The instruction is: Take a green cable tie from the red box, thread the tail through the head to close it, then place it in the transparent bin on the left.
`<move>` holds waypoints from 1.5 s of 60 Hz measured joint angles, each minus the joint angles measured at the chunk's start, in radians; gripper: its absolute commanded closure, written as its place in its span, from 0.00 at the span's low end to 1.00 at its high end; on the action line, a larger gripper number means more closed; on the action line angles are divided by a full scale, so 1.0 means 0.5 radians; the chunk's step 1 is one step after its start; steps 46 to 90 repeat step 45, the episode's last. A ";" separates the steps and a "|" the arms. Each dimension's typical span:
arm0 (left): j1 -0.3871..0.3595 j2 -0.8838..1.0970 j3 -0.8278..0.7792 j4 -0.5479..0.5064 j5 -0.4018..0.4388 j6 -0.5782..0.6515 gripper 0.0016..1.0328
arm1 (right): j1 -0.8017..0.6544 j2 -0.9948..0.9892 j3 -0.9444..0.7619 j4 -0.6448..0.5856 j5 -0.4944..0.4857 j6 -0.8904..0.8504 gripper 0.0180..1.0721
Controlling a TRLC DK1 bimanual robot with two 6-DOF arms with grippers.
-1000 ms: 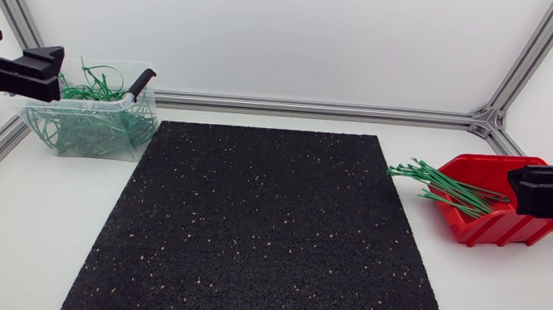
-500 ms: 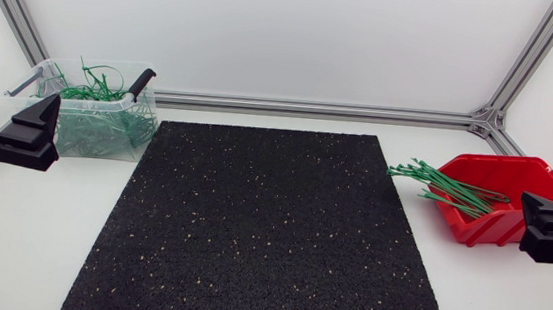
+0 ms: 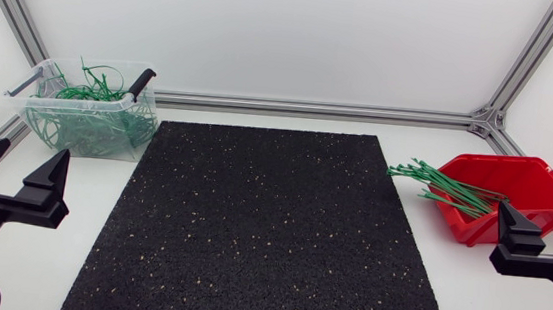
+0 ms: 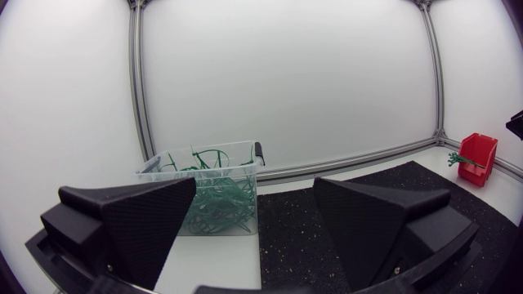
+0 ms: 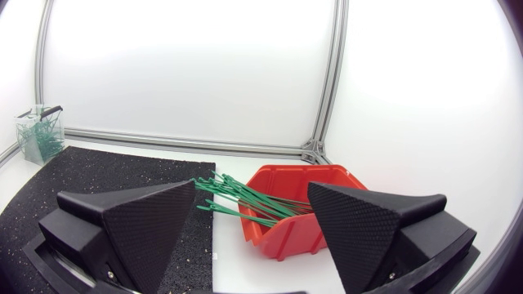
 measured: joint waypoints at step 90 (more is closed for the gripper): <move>0.010 -0.458 -0.346 -0.141 0.014 -0.185 0.07 | 0.077 -0.222 -0.583 0.642 -0.195 0.166 0.05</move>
